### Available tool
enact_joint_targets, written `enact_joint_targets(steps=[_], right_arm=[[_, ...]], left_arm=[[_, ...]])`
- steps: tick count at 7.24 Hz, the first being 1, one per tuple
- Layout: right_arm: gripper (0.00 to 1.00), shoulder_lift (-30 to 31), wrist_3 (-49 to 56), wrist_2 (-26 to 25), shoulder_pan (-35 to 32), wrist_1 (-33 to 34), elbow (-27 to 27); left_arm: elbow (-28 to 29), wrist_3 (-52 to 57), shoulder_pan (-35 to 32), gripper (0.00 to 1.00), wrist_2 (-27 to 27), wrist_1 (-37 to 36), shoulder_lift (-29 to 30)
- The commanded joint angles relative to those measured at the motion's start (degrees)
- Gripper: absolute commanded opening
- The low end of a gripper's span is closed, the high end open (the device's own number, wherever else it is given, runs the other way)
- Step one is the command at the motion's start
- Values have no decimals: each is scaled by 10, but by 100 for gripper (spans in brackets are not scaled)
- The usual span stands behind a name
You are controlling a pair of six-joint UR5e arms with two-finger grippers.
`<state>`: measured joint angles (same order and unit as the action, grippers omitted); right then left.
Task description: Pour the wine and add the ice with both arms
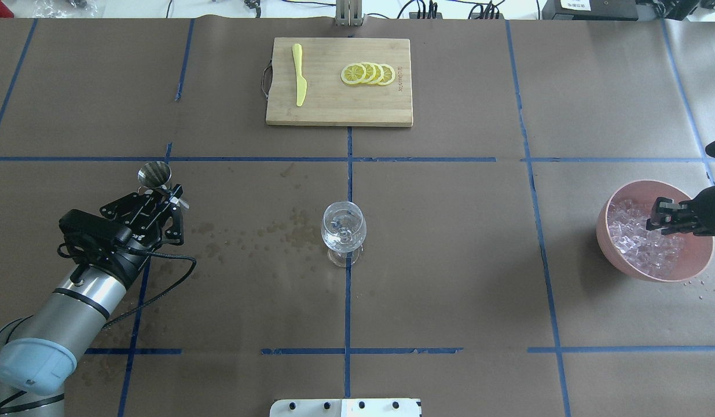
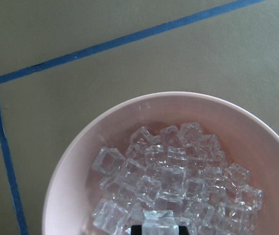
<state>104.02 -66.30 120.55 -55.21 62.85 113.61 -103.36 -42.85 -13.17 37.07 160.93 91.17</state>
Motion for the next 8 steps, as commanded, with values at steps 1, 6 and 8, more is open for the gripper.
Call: enact_joint_targets(steps=[1,6,8], right_arm=[[0,0,1,36,-53,7,33],[0,-18,1,39,-67,2,82],[0,-19,-1,46,-67,-27,86]], left_arm=[[8,-56,2,0,-1,0,-16],[46,-209,9,0,-27,-5,-85],[63,-216,25,0,-51,-5,-85]])
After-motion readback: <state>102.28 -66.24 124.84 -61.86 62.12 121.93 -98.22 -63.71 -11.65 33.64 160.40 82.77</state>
